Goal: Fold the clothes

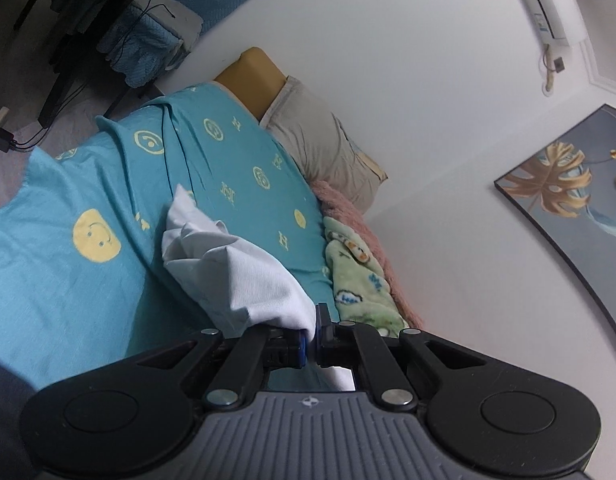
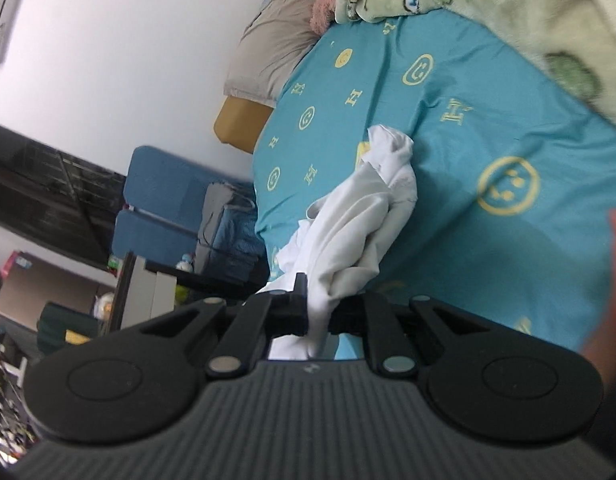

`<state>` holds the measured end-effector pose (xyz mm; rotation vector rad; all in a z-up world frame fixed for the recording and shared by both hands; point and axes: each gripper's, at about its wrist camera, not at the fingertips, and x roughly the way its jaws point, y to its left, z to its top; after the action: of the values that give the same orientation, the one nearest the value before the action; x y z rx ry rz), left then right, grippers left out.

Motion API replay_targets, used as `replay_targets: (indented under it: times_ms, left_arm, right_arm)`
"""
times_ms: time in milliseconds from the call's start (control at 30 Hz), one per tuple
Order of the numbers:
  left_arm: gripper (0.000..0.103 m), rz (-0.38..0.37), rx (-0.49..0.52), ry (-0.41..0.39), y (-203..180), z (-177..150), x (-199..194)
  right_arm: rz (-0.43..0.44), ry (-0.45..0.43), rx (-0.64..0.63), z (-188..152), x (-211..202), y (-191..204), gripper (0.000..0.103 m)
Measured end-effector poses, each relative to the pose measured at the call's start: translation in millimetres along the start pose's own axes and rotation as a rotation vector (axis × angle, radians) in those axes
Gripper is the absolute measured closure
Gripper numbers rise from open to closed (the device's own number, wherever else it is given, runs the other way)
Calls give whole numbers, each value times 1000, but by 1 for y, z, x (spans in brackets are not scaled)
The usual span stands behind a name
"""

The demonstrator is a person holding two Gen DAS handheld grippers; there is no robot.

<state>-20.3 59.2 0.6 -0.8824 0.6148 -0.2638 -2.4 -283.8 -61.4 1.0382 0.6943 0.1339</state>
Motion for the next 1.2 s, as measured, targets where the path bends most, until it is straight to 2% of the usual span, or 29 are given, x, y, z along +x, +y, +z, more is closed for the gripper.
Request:
replay_targets:
  times_ms: [167,267,433,667,800,933,1033,1200]
  left_arm:
    - [99,14,9,39,-17,-15,-47]
    - [99,32,-1,55,-15,-12,-43]
    - [98,127,-30,97,-4,10,16]
    - [98,240,15,126,8,49,124]
    - [98,281,41,154,23,69,175]
    - [98,274,48,165,46,78,205]
    - [98,228,5,163,69,78,215]
    - [98,222,9,178,84,80,223]
  right_arm:
    - [-45,10,-25,-24,-39,5,92]
    - [-57,20,-35,-25,-34,3,92]
    - [-112,60,-18,1,15,-2,91]
    - [-198,117,21,51,110,-12,90]
    - [-204,167,70,72,154,-25,90]
    - [-154,203,148,85,184,-46,89]
    - [-130,209,187,85,196,-57,88]
    - [-140,233,194,84,208,-60,88]
